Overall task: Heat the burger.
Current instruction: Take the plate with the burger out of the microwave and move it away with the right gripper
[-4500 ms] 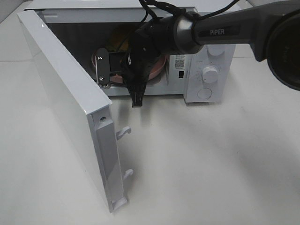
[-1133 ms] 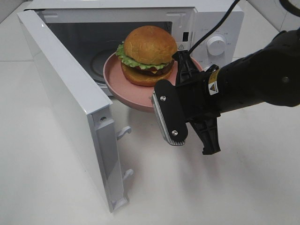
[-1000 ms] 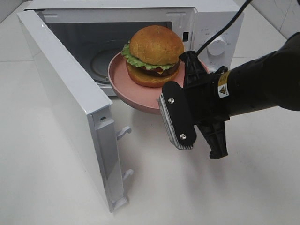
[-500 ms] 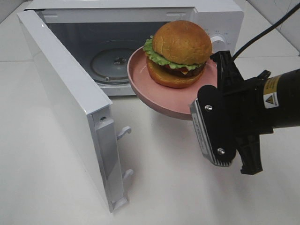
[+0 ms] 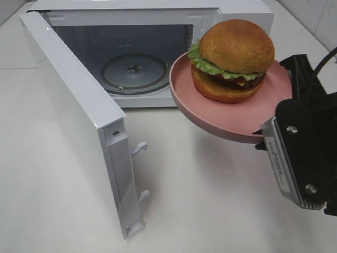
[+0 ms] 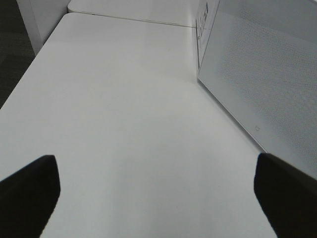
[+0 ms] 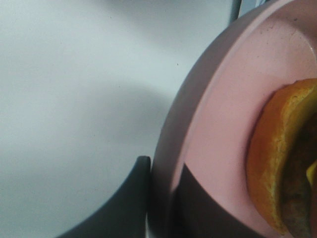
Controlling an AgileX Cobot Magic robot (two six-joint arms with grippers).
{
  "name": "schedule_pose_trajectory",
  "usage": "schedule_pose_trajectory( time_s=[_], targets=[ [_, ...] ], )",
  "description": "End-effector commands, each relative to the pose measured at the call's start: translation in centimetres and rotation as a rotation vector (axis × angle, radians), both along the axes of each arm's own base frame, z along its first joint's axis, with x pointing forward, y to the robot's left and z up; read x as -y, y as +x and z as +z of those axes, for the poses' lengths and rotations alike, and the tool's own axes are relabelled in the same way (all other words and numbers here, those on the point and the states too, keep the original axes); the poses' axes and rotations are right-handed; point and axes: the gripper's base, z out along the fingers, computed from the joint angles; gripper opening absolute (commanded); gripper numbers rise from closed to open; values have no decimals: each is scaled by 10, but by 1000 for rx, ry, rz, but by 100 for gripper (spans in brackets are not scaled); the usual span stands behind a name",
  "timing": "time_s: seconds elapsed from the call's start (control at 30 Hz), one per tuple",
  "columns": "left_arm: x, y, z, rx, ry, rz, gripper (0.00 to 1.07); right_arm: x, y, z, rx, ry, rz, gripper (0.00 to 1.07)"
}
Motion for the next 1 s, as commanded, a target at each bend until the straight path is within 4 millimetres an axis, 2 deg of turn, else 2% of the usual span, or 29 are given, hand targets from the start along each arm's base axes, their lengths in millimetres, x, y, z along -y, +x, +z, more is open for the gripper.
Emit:
schedule_pose_trajectory(
  time_s=[0.03, 0.33, 0.53, 1.0],
  targets=[
    [0, 0, 0, 14, 2, 6, 100, 8, -5, 16, 77, 31, -18, 0],
    [0, 0, 0, 14, 2, 6, 100, 28, -16, 24, 50, 29, -166, 0],
    [0, 0, 0, 14, 2, 6, 100, 40, -16, 22, 5, 61, -383, 0],
    [0, 0, 0, 14, 2, 6, 100, 55, -17, 20, -49, 136, -684, 0]
  ],
)
